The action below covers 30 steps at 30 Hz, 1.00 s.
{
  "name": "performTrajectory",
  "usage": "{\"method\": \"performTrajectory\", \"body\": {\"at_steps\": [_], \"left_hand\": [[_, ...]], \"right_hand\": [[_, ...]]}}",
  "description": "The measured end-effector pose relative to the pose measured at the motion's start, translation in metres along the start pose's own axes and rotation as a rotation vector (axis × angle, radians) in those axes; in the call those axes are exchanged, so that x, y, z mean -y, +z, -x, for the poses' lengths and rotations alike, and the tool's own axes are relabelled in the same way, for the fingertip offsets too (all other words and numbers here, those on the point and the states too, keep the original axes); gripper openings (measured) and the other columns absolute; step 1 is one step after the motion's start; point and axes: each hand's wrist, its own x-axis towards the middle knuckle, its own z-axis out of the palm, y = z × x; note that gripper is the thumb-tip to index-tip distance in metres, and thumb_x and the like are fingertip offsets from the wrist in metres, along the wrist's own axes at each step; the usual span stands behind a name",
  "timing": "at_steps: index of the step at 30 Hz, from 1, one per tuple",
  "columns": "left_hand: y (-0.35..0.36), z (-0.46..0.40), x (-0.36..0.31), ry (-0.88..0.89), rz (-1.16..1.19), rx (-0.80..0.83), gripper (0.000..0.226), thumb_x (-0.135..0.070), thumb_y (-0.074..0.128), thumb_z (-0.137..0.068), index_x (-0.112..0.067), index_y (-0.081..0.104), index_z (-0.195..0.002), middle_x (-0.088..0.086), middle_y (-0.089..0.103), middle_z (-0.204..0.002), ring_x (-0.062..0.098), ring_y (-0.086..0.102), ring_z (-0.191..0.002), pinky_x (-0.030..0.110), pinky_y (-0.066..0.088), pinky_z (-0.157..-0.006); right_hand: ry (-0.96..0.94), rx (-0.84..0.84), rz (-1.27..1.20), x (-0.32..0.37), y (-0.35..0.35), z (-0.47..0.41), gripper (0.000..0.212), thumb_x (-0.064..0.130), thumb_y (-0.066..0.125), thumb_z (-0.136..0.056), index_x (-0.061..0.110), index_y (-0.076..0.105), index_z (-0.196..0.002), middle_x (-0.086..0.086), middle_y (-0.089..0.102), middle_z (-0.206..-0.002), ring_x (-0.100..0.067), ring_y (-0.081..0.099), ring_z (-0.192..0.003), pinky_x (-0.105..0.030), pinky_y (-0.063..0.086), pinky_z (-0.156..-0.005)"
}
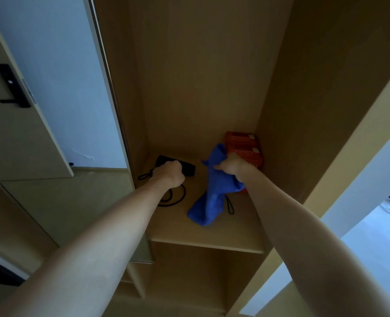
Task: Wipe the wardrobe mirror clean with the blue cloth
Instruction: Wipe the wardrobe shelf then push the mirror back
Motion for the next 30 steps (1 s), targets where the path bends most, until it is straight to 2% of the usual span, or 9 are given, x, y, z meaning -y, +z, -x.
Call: {"method": "performTrajectory", "body": {"at_steps": [4, 7, 12, 14, 17, 21, 23, 26, 30], "left_hand": [[-0.015, -0.001, 0.011, -0.017, 0.025, -0.042, 0.016, -0.018, 0.043, -0.098, -0.014, 0.058, -0.095, 0.004, 0.059, -0.087, 0.022, 0.059, -0.075, 0.033, 0.044, -0.058], [-0.023, 0.0, 0.018, -0.028, 0.015, -0.051, 0.017, -0.02, 0.042, -0.098, -0.016, 0.058, -0.098, 0.006, 0.061, -0.095, 0.024, 0.06, -0.082, 0.035, 0.047, -0.065], [-0.02, 0.002, 0.018, -0.028, 0.015, -0.039, 0.023, -0.015, 0.039, -0.097, -0.013, 0.061, -0.089, 0.005, 0.061, -0.089, 0.022, 0.059, -0.075, 0.03, 0.043, -0.057], [-0.013, 0.002, 0.015, -0.029, 0.033, -0.026, 0.022, -0.013, 0.041, -0.097, -0.012, 0.056, -0.082, 0.003, 0.058, -0.081, 0.019, 0.054, -0.065, 0.03, 0.039, -0.053], [-0.003, 0.003, 0.009, -0.031, 0.035, -0.013, 0.023, -0.011, 0.041, -0.096, -0.016, 0.047, -0.074, 0.002, 0.047, -0.069, 0.018, 0.044, -0.056, 0.03, 0.031, -0.049], [0.01, 0.004, 0.006, -0.023, 0.011, -0.005, 0.021, -0.01, 0.042, -0.094, -0.016, 0.048, -0.075, 0.002, 0.049, -0.07, 0.019, 0.047, -0.059, 0.03, 0.034, -0.05], [0.015, 0.004, 0.004, -0.019, 0.011, 0.008, 0.018, -0.01, 0.041, -0.094, -0.014, 0.055, -0.082, 0.003, 0.056, -0.078, 0.021, 0.054, -0.066, 0.032, 0.039, -0.053], [0.018, 0.003, 0.003, -0.016, 0.002, 0.033, 0.018, -0.011, 0.042, -0.095, -0.012, 0.06, -0.095, 0.006, 0.061, -0.089, 0.023, 0.057, -0.073, 0.032, 0.041, -0.056], [0.019, 0.002, 0.003, -0.012, -0.013, 0.04, 0.018, -0.013, 0.043, -0.096, -0.014, 0.061, -0.099, 0.006, 0.061, -0.091, 0.023, 0.059, -0.074, 0.035, 0.047, -0.058]], "right_hand": [[-0.068, 0.037, -0.36, 0.035, -0.001, 0.005, 0.056, 0.034, 0.076, -0.084, 0.005, 0.051, -0.125, -0.014, 0.062, -0.118, -0.029, 0.06, -0.105, -0.044, 0.051, -0.089], [-0.116, 0.085, -0.421, 0.035, -0.017, 0.009, 0.038, 0.034, 0.072, -0.087, 0.01, 0.058, -0.113, -0.011, 0.067, -0.112, -0.026, 0.064, -0.1, -0.042, 0.054, -0.086], [0.02, 0.003, 0.05, -0.04, -0.02, -0.007, 0.03, 0.029, 0.068, -0.088, 0.012, 0.062, -0.111, -0.01, 0.067, -0.102, -0.026, 0.064, -0.087, -0.039, 0.056, -0.079], [0.101, 0.013, 0.25, -0.076, -0.011, -0.012, 0.039, 0.024, 0.066, -0.086, 0.013, 0.057, -0.122, -0.009, 0.064, -0.106, -0.023, 0.062, -0.087, -0.036, 0.053, -0.079], [0.168, 0.002, 0.528, -0.103, -0.003, -0.001, 0.033, 0.012, 0.058, -0.092, 0.007, 0.054, -0.124, -0.006, 0.057, -0.096, -0.02, 0.056, -0.077, -0.029, 0.045, -0.061], [0.17, -0.009, 0.573, -0.107, -0.001, -0.004, 0.046, 0.019, 0.054, -0.093, 0.013, 0.045, -0.137, -0.011, 0.059, -0.113, -0.02, 0.054, -0.074, -0.027, 0.039, -0.049], [0.167, 0.047, 0.51, -0.094, 0.005, -0.004, 0.055, 0.019, 0.061, -0.087, 0.012, 0.041, -0.138, -0.013, 0.058, -0.116, -0.023, 0.058, -0.08, -0.03, 0.046, -0.055], [0.128, 0.099, 0.275, -0.073, 0.03, -0.006, 0.042, 0.02, 0.068, -0.083, 0.007, 0.052, -0.119, -0.013, 0.061, -0.1, -0.03, 0.065, -0.092, -0.034, 0.054, -0.067], [0.253, 0.305, -0.413, -0.07, 0.068, -0.008, 0.035, 0.018, 0.056, -0.099, 0.004, 0.048, -0.13, -0.022, 0.063, -0.113, -0.034, 0.071, -0.09, -0.038, 0.061, -0.072]]}}
